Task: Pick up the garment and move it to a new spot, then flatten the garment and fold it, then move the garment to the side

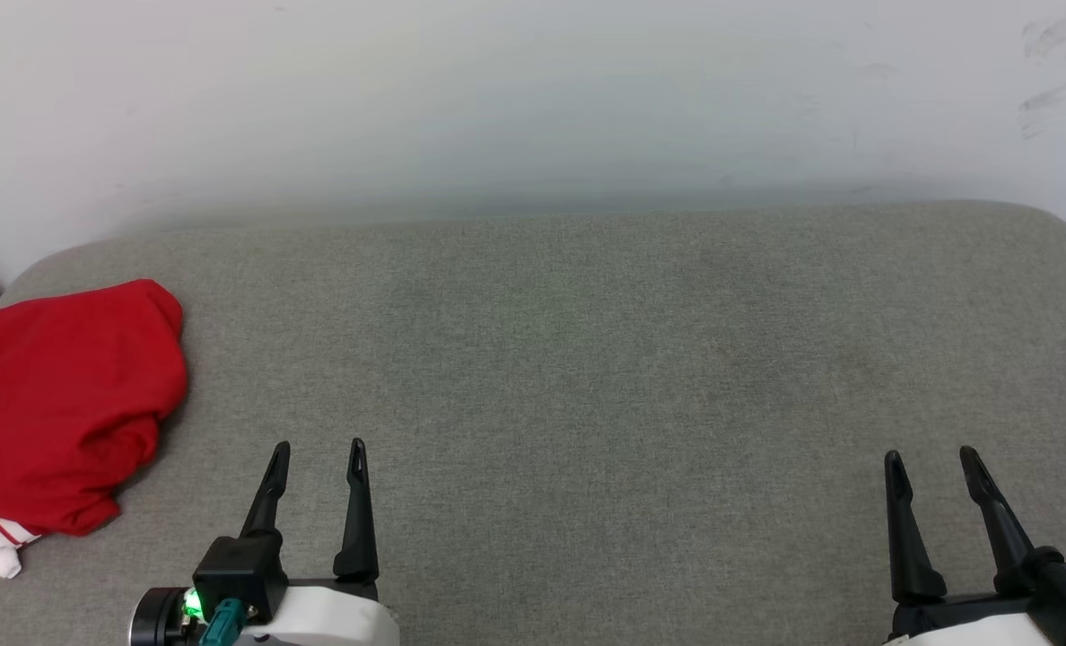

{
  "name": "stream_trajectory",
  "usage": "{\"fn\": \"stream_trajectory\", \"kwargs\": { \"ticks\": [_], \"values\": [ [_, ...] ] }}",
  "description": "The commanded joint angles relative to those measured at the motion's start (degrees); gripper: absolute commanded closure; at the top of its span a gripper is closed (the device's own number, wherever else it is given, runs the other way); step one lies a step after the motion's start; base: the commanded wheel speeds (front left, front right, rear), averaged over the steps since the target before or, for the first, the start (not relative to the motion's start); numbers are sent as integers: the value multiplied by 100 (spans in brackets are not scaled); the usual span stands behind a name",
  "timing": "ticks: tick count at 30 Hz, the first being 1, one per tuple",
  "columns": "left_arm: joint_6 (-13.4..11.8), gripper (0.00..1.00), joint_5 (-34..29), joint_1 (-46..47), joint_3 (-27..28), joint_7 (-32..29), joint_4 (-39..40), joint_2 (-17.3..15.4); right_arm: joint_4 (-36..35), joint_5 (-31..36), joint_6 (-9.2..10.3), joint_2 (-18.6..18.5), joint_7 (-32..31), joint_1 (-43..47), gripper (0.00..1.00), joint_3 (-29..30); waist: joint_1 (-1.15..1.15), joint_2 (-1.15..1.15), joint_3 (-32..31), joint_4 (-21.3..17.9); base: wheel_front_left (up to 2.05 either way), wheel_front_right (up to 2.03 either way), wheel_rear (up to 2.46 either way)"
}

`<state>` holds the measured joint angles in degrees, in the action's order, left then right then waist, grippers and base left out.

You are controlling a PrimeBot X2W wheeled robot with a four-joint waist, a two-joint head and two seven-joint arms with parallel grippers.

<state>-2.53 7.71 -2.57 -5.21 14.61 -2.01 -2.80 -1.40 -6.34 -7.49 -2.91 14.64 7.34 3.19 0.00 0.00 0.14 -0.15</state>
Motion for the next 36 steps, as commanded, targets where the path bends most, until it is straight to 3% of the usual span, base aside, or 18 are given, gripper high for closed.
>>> {"fn": "stream_trajectory", "kwargs": {
  "ticks": [1, 24, 36],
  "values": [
    [-16, 0, -113, -63, -17, 47, 13, -14, -46, 128, 0, 5, 50, 83, 0, -21, 0, 0, -3, -2, 0, 0, 0],
    [-46, 0, 13, -39, 33, 62, -129, -14, -14, -69, 0, 5, 58, 115, 0, -18, 0, 0, 44, 46, 0, 0, 0],
    [-146, 0, 118, 125, 143, 61, -93, -13, -236, 92, 0, 6, 58, 89, 0, -117, 0, 0, 189, 823, 0, 0, 0]
  ]
}}
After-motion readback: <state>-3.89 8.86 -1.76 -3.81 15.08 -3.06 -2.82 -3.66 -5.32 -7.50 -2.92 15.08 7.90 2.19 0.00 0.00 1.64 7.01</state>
